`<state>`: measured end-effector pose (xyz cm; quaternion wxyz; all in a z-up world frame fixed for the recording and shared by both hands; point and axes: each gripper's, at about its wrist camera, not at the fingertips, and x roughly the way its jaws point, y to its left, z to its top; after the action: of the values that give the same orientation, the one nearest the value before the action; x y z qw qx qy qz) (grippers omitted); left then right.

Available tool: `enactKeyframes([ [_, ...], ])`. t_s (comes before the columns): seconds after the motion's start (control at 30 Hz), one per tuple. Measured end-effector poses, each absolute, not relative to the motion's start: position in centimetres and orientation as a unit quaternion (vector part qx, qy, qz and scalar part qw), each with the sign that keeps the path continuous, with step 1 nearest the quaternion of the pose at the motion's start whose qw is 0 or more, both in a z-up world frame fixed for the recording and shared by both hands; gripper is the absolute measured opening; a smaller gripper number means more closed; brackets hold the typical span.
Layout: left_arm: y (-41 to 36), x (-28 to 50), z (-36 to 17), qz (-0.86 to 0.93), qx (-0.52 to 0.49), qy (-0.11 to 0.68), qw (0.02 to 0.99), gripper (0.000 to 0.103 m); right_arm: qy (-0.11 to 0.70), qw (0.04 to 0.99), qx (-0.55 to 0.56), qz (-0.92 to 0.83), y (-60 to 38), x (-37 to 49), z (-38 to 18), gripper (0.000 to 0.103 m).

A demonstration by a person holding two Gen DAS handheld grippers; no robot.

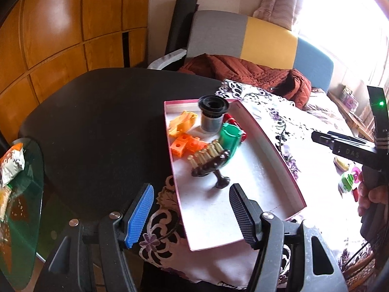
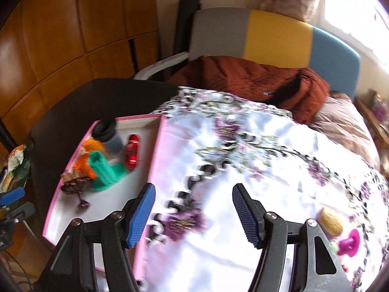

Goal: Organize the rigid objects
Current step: 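Move both open grippers back toward the remaining objects on the cloth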

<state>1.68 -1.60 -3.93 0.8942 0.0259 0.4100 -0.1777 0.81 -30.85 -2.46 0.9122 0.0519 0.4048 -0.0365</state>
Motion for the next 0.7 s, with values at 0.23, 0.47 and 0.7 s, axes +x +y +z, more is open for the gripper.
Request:
enactKeyframes([
  [0.23, -3.5, 0.9, -3.8, -0.195, 0.048, 0.407, 0.891, 0.065, 0.397, 0.910, 0.071, -0.099, -36.7, -2.0, -2.0, 0.067],
  [0.47, -5.6, 0.3, -3.6, -0.219, 0.070, 0.406, 0.885, 0.065, 0.384, 0.902, 0.094, -0.174, -43.2, -5.2, -1.5, 0.072],
  [0.7, -8.0, -0.3, -3.5, -0.251, 0.089, 0.410, 0.873, 0.065, 0.353, 0.883, 0.136, -0.276, -50.1, -9.2, -2.0, 0.076],
])
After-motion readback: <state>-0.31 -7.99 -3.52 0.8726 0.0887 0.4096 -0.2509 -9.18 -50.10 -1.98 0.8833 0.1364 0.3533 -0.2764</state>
